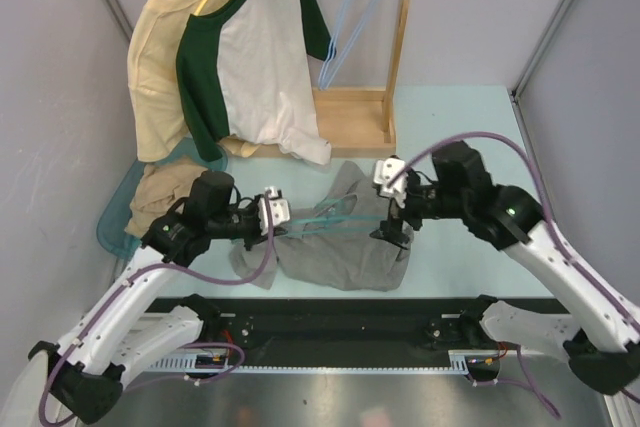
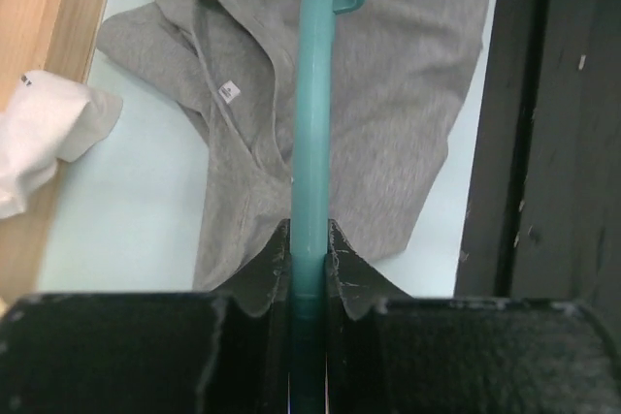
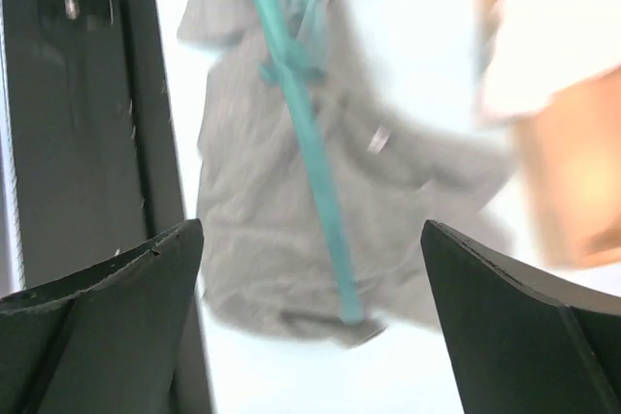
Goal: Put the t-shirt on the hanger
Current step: Pick up the hanger from the clothesline.
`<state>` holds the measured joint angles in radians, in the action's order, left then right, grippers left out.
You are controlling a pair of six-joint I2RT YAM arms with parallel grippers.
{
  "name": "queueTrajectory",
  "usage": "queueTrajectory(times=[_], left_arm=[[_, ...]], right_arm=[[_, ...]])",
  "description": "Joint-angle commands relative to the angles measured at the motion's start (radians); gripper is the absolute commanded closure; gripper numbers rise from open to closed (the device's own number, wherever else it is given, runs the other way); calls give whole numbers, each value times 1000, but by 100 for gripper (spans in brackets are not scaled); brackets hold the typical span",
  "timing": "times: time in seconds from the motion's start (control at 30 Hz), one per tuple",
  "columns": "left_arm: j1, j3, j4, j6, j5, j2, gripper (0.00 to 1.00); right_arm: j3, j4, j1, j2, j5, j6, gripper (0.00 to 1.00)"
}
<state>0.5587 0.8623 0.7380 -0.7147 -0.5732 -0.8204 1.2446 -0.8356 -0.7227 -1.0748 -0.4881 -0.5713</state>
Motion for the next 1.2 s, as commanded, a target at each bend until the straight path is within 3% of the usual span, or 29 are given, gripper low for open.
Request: queueTrajectory(times=[0.0, 0.1, 0.23, 0.37, 0.47, 0.57, 0.6, 0.67, 0.93, 1.13, 1.17], left_arm=[[-56, -28, -210, 294, -241, 1, 100], [-57, -74, -290, 356, -249, 29, 100], [-57, -77, -295, 385, -266, 29, 100], [-56, -108, -327, 409, -258, 84, 100], [-56, -123, -322, 403, -251, 104, 100], [-56, -126, -315, 400, -249, 102, 100], [-56, -126, -315, 400, -249, 102, 100], [-56, -124, -315, 405, -249, 101, 100], [-57, -124, -359, 439, -252, 66, 100], [-56, -120, -361, 429, -249, 41, 100], [-56, -117, -359, 426, -249, 32, 99]], right_arm=[[-25, 165, -20, 119, -2, -34, 1], [56, 121, -96, 41, 69, -58, 0], [185, 73, -101, -83, 88, -53, 1], [269, -68, -81, -154, -23, -195, 0], [300, -100, -43, -226, -96, -186, 2], [332, -109, -15, -278, -162, -154, 19], [335, -109, -14, -286, -182, -151, 31], [334, -117, -14, -300, -198, -166, 39], [335, -186, -44, -347, -179, -260, 48], [355, -200, -46, -375, -181, -279, 67], [357, -201, -46, -378, -182, -277, 76]])
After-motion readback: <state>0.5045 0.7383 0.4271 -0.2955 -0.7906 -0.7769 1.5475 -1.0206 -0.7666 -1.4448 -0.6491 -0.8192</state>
